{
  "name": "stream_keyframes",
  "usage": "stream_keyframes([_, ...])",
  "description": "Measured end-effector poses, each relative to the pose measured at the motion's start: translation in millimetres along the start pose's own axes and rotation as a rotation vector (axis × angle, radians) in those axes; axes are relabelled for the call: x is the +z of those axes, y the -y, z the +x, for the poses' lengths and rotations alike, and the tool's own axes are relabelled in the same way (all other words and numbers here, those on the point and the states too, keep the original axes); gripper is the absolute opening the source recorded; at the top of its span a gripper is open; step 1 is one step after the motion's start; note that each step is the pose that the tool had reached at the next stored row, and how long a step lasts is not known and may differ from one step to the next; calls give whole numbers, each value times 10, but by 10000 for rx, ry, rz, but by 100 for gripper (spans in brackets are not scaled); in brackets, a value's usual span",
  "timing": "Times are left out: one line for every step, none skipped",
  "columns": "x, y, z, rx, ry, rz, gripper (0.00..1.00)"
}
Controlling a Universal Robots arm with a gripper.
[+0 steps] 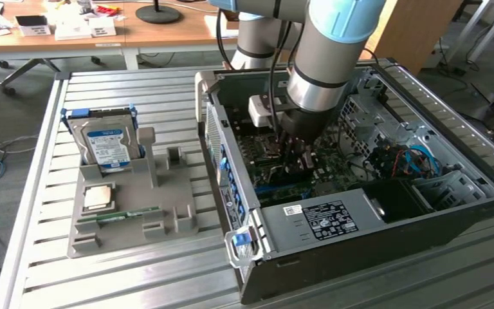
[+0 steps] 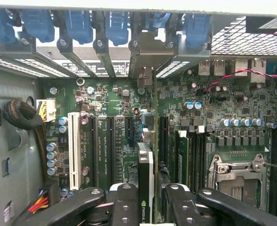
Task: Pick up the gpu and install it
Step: 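Insert the gpu into the slot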
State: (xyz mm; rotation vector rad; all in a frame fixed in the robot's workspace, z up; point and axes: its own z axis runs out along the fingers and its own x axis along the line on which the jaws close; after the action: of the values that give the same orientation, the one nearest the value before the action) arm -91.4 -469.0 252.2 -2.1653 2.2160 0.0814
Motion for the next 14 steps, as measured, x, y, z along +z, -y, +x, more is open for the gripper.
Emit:
stream_keyframes([1, -1, 0, 0, -1, 0, 27])
stream_keyframes([2, -2, 0, 0, -1, 0, 27])
stream_keyframes([3, -4, 0, 0, -1, 0, 27])
stream_keyframes([5, -6, 0, 0, -1, 0, 27])
stream_keyframes([6, -9, 1, 0, -1, 0, 27])
stream_keyframes([9, -11, 1, 0, 0, 0, 27])
stream_keyframes([11, -13, 1, -1, 0, 0, 27])
stream_keyframes([13, -15, 1, -1, 1, 0, 27])
stream_keyframes([15, -18, 1, 1, 1, 0, 27])
stream_keyframes([17, -20, 1, 0, 0, 0, 27])
stream_keyframes([20, -21, 2, -1, 0, 1, 27])
stream_keyframes([24, -22, 2, -2, 4, 2, 27])
stream_keyframes([25, -23, 2, -2, 3, 3, 27])
stream_keyframes([25, -24, 2, -1, 1, 2, 27])
